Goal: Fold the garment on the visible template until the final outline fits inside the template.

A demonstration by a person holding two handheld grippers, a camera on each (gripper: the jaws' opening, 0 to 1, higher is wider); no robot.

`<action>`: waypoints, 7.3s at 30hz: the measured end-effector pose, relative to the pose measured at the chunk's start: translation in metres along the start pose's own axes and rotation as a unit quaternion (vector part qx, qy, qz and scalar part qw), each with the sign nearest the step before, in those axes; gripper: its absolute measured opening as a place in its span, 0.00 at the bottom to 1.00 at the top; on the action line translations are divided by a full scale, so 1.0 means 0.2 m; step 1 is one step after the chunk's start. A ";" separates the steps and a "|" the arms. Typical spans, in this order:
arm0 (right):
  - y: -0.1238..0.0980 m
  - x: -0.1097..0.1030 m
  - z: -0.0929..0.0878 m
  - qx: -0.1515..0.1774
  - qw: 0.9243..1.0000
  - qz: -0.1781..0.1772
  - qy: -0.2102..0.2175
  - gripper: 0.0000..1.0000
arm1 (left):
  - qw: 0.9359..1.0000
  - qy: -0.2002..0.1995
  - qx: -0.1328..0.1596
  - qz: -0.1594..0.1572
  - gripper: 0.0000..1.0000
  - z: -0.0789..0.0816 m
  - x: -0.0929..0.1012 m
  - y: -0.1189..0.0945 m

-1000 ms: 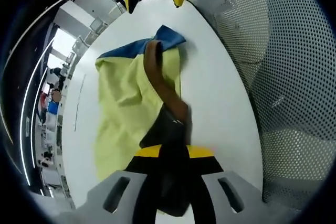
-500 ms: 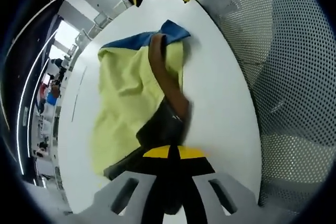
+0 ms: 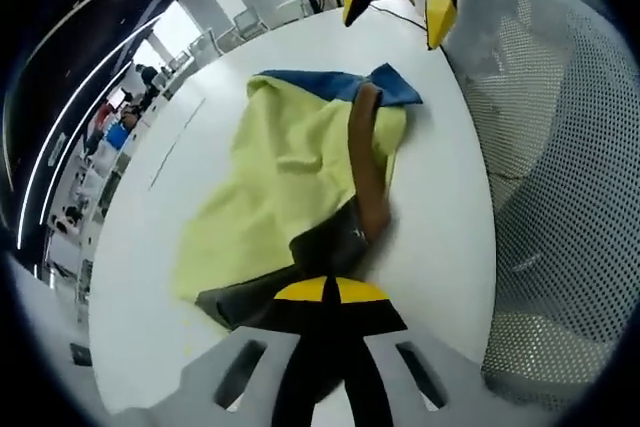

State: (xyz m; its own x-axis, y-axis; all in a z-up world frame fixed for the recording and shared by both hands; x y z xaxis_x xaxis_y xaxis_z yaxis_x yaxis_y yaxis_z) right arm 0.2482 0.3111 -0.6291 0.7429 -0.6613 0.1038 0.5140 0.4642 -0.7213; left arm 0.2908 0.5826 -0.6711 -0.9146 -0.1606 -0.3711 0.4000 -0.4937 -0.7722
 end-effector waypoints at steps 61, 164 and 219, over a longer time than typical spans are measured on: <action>0.33 0.02 0.03 0.046 0.948 0.028 -0.314 0.15 | 0.956 -0.277 0.067 0.068 0.00 -0.11 -0.19 -0.17; -0.63 0.30 0.95 0.258 0.956 -0.041 -0.133 0.01 | 0.961 -0.044 0.115 0.246 0.00 0.52 -0.66 -1.09; -1.30 0.09 1.18 0.332 0.916 -0.068 -0.216 0.01 | 0.938 0.072 0.120 0.318 0.00 0.92 -0.41 -1.83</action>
State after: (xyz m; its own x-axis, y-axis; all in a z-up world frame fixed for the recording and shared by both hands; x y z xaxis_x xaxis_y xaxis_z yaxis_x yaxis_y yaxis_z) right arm 0.2289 0.3178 -0.2789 0.6797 -0.5110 0.5262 0.6545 0.7464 -0.1205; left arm 0.2080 0.6189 -0.2627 -0.4710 -0.3795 -0.7963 0.8211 -0.5185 -0.2386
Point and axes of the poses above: the point that each gripper's makers call its tool centre point, and the gripper's own axes: y roughly forward along the fingers, x roughly to its right, z roughly out of its top, the point moved 9 cm from there along -y, roughly backward along the fingers, and after that the axes turned 5 degrees about y, right-handed, at the moved point
